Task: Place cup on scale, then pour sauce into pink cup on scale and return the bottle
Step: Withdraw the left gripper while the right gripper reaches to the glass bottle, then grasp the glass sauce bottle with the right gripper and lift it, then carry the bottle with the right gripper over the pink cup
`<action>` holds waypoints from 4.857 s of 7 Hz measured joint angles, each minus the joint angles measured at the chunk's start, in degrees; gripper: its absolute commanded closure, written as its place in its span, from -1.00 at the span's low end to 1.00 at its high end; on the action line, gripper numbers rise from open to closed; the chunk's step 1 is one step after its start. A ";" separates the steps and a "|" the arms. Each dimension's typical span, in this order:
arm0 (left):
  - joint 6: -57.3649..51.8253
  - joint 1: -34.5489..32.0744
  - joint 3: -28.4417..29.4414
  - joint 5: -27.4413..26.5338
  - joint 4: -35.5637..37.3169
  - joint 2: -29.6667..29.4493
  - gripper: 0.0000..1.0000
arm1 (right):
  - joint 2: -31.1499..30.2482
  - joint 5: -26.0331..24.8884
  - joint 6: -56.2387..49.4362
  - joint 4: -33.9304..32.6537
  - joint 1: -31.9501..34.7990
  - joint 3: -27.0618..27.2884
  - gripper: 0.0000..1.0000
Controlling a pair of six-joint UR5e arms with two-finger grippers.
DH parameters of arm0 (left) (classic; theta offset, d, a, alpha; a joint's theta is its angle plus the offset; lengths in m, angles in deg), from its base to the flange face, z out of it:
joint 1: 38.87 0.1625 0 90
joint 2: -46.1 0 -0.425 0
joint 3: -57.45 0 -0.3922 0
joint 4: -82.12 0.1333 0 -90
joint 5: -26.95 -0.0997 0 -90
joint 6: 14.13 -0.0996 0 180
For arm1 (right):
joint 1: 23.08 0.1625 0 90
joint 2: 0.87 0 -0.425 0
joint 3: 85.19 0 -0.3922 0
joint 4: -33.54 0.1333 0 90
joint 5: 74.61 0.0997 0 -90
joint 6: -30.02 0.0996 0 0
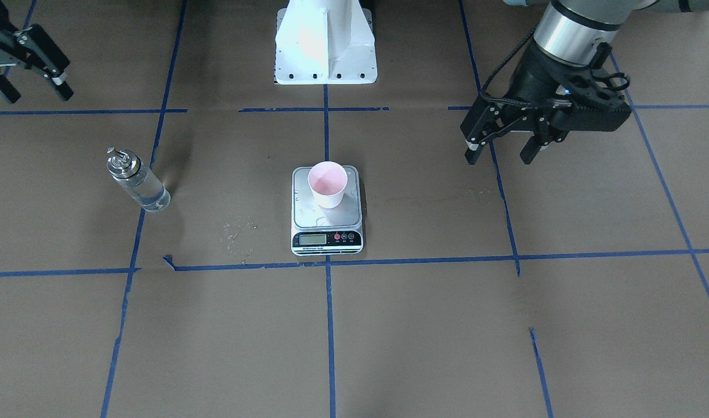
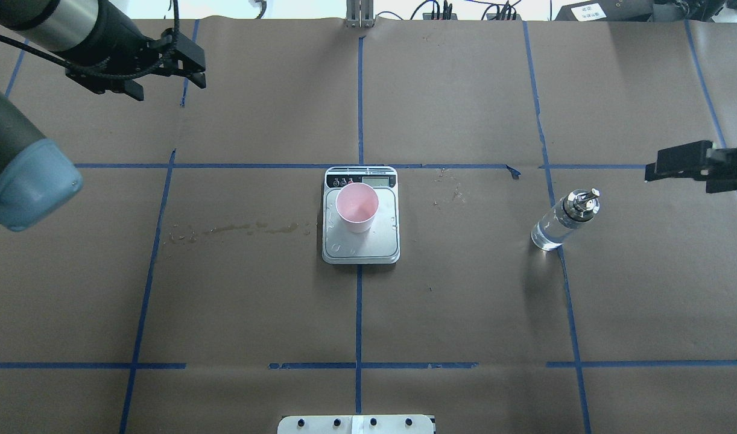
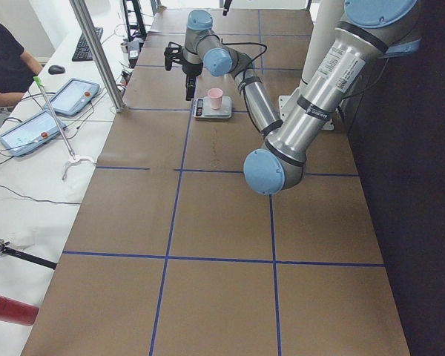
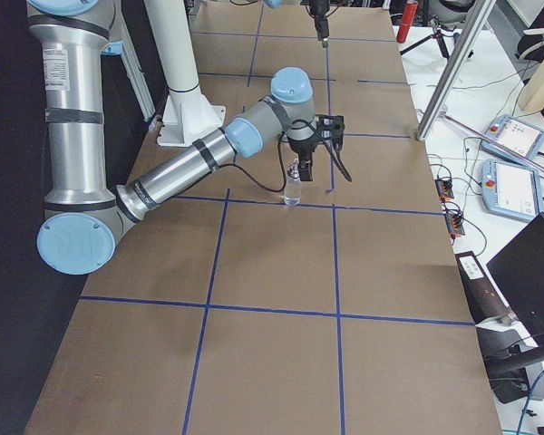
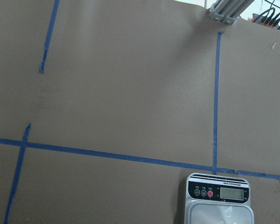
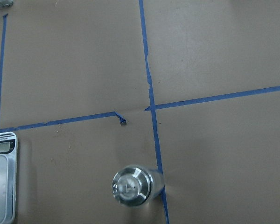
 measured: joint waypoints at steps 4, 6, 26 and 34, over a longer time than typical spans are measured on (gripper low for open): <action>-5.77 -3.52 -0.48 0.28 -0.07 3.68 -1.00 | -13.01 -44.88 17.56 18.56 -33.14 -2.76 -1.00; -6.99 -3.68 -0.44 0.22 -0.15 4.75 -1.00 | -11.96 -58.50 18.42 29.79 -38.85 -13.59 -1.00; -7.69 -3.50 0.59 0.38 -0.57 5.27 -1.00 | 7.74 -68.98 -0.54 31.94 -32.69 -29.97 1.00; -58.94 -27.09 13.39 6.15 -7.91 23.29 -1.00 | 19.56 -76.32 -33.22 17.74 -32.90 -29.30 1.00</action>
